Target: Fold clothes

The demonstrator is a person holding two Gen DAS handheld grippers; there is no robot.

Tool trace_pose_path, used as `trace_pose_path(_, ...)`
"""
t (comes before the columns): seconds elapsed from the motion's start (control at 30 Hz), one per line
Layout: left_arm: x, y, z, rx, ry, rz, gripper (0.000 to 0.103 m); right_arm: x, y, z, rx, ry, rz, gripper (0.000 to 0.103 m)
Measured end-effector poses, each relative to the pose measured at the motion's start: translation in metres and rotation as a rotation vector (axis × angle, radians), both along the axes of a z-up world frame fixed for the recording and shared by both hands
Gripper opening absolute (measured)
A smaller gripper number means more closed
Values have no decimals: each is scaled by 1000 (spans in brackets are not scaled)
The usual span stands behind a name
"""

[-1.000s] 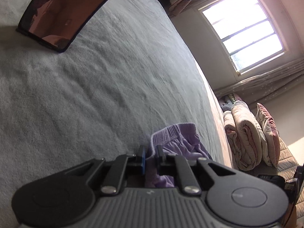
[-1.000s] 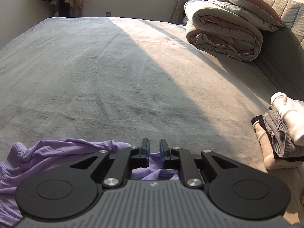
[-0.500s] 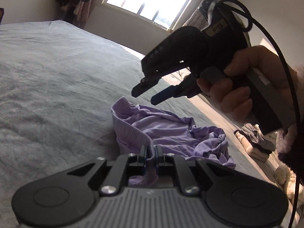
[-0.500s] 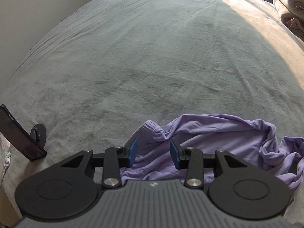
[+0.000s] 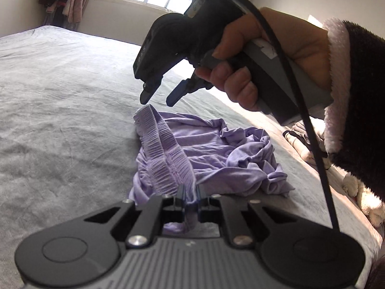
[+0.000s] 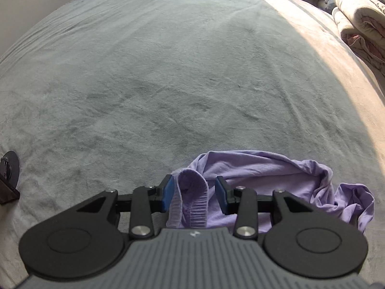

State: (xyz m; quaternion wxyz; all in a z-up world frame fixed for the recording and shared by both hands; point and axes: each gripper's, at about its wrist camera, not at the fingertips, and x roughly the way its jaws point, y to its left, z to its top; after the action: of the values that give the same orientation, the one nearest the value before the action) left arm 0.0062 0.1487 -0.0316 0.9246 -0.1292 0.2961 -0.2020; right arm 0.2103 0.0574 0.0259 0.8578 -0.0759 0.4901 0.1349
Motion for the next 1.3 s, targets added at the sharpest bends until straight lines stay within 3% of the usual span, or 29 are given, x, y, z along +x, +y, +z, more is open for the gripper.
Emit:
trace_pose_path(0.07,0,-1,1,4,4,-1,8,-2,-2,3,55,30,22,38)
trace_pose_path(0.1,0,-2,0,6,7,0,8,-2,-4,5,83,48,33,31)
trace_pose_path(0.4,-2,-5,-3,48,16,-3,14,-16,-22,-39,124,247,-27,30)
trace_pose_path(0.53,-7,-4,-5,71,12,-6,23,-25,-43,-43,268,280,-51,6)
trace_pose_path(0.73,-19,1,-5,81,-15,-38,30,-38,-72,-26,347,219,-75,6)
trace_pose_path(0.97,-21,-9,-5,104,-23,-129,31,-39,-98,-50,317,238,-156,6)
trace_pose_path(1.1,-17,-17,-13,144,16,-163,30,-48,-105,-49,344,231,-187,19)
trace_pose_path(1.3,-19,-14,-13,127,17,-174,30,-77,-120,-39,455,259,-155,23)
